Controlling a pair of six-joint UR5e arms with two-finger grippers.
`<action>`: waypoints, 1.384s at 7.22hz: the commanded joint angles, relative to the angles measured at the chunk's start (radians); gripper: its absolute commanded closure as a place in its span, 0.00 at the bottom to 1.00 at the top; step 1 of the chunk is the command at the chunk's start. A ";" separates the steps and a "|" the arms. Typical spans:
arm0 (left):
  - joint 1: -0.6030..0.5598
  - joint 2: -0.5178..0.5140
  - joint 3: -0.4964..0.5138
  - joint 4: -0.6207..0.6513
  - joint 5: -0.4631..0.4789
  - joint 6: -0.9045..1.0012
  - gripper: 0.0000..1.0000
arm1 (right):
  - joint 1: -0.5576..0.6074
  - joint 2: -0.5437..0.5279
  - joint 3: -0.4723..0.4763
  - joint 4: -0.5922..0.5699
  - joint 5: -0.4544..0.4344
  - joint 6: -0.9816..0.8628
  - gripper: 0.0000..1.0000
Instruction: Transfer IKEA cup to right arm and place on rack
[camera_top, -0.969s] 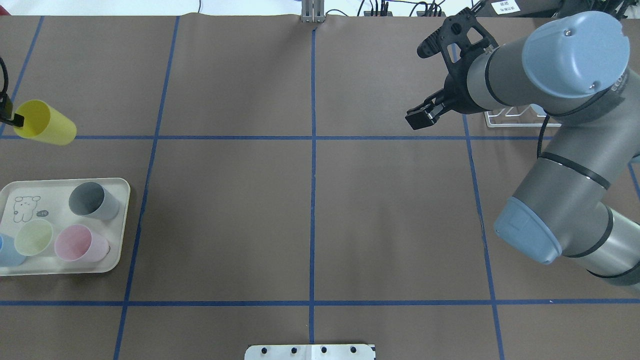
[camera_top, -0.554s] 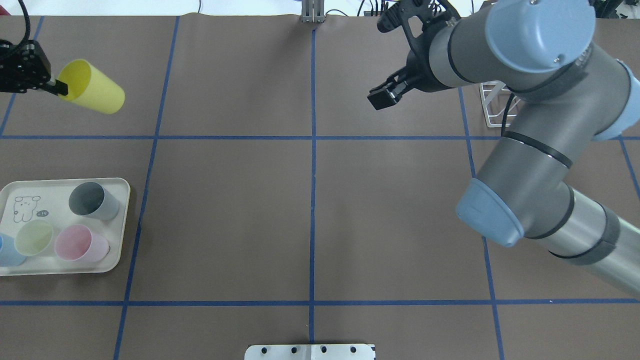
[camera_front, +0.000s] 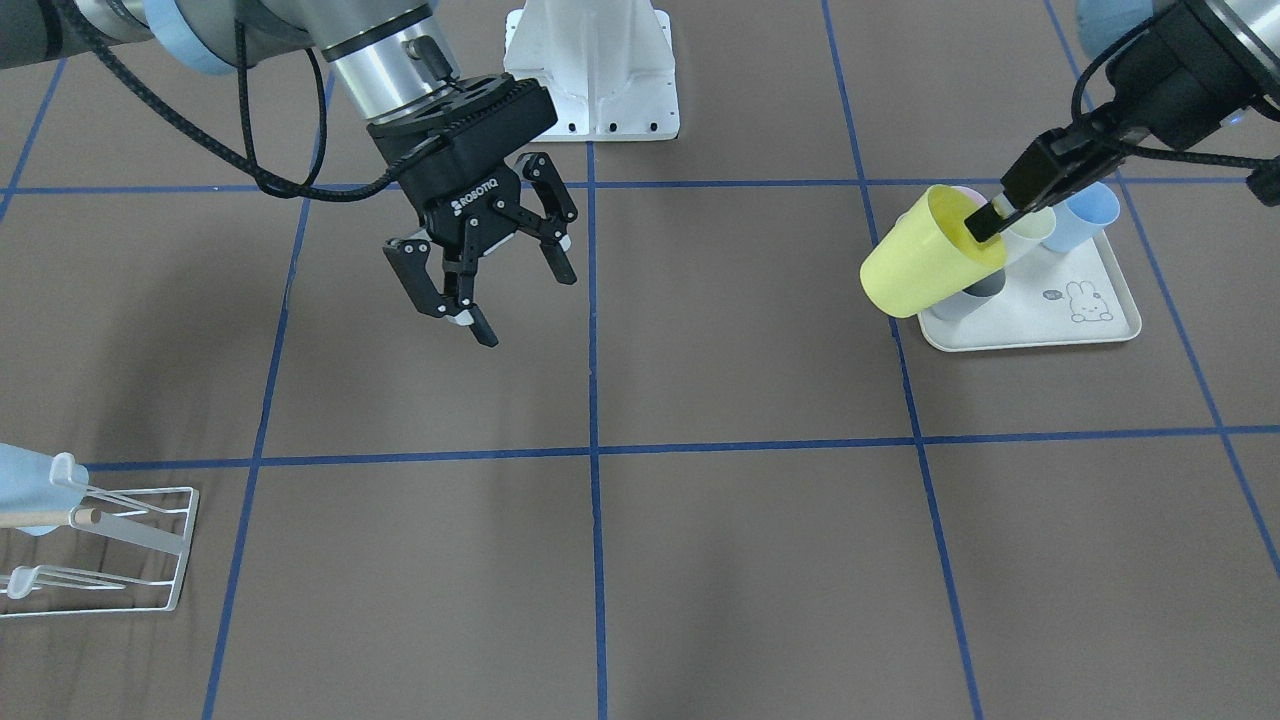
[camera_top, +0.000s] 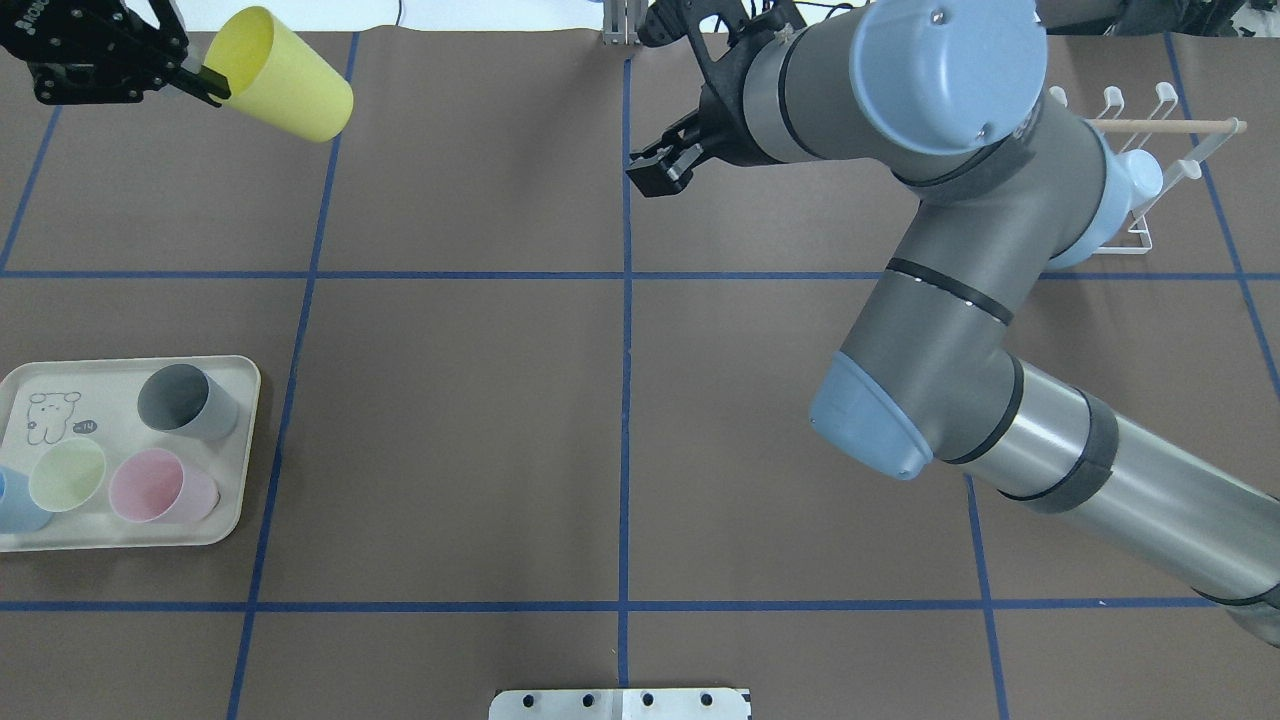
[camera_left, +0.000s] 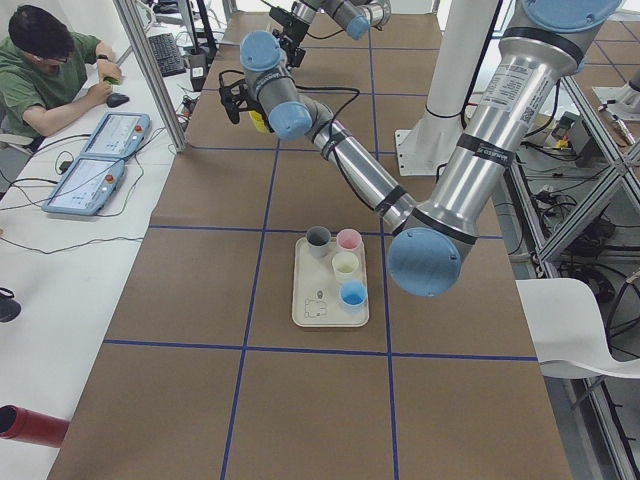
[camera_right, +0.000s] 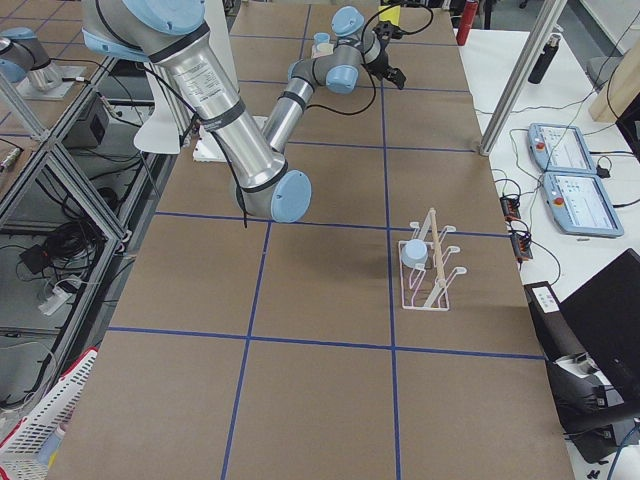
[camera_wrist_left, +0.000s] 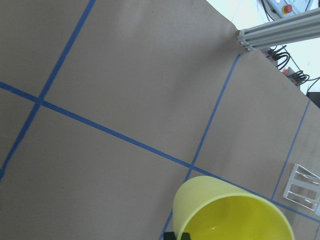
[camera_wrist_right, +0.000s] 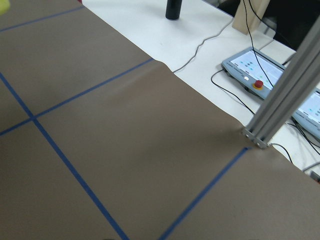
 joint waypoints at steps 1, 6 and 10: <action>0.024 -0.081 0.006 0.000 -0.015 -0.140 1.00 | -0.079 -0.004 -0.094 0.310 -0.130 -0.028 0.08; 0.049 -0.141 0.042 -0.022 -0.181 -0.200 1.00 | -0.223 0.003 -0.141 0.575 -0.368 -0.083 0.09; 0.104 -0.145 0.043 -0.022 -0.175 -0.200 1.00 | -0.252 0.037 -0.132 0.574 -0.431 -0.106 0.10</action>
